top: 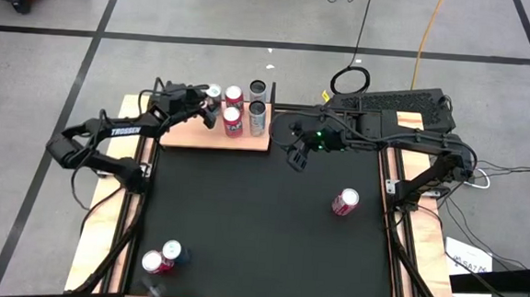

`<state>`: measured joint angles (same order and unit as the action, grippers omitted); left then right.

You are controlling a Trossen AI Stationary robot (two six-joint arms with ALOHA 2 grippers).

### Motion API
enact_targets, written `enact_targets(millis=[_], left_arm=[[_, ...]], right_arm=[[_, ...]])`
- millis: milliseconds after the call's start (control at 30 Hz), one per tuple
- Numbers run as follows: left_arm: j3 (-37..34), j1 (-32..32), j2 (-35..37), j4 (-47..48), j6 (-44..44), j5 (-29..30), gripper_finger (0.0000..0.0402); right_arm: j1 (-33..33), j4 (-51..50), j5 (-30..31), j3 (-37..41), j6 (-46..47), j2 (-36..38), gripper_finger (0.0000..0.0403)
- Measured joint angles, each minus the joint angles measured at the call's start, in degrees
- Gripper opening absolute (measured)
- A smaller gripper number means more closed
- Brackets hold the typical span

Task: Place canned beverage on shelf
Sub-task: Put the top blue soda can on the shelf, then put the blue soda can aligned with the other blue soda can on the shelf

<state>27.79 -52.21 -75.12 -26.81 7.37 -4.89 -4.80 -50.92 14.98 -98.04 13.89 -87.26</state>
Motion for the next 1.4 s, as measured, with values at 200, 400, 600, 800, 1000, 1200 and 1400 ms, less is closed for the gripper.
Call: enact_targets(millis=[200, 400, 600, 800, 1000, 1200, 1400], left_arm=[[0.16, -0.35, -2.43, -1.29, 0.49, -0.66, 0.0206], [0.17, -0.35, -2.52, -1.02, 0.44, -0.43, 0.022], [-0.02, -0.35, -2.46, 1.26, -0.28, 1.43, 0.0282], [0.07, -0.33, 1.43, 3.24, -0.88, 4.04, 0.0334], [3.02, -0.33, 11.9, 14.37, -1.04, 5.16, 0.0342], [8.1, -0.17, 21.27, 24.5, -2.76, 6.91, 0.0343], [13.11, 2.22, 26.57, 33.01, -5.99, 6.86, 0.0343]], right_arm=[[0.0, -0.45, 0.07, 0.0, 0.67, -0.04, 0.0325], [0.0, -0.45, 0.11, 0.0, 1.55, -0.04, 0.0325], [0.0, -0.45, 0.15, 0.0, 1.97, -0.04, 0.0325], [0.0, -0.47, 0.17, 0.0, 1.97, -0.04, 0.0325], [0.0, -0.94, 0.22, 0.0, 3.6, -0.04, 0.0325], [-0.5, -2.35, 1.92, 0.0, 6.94, -0.04, 0.0325], [-1.22, -9.67, 1.69, 0.01, 11.55, 1.14, 0.0325]])
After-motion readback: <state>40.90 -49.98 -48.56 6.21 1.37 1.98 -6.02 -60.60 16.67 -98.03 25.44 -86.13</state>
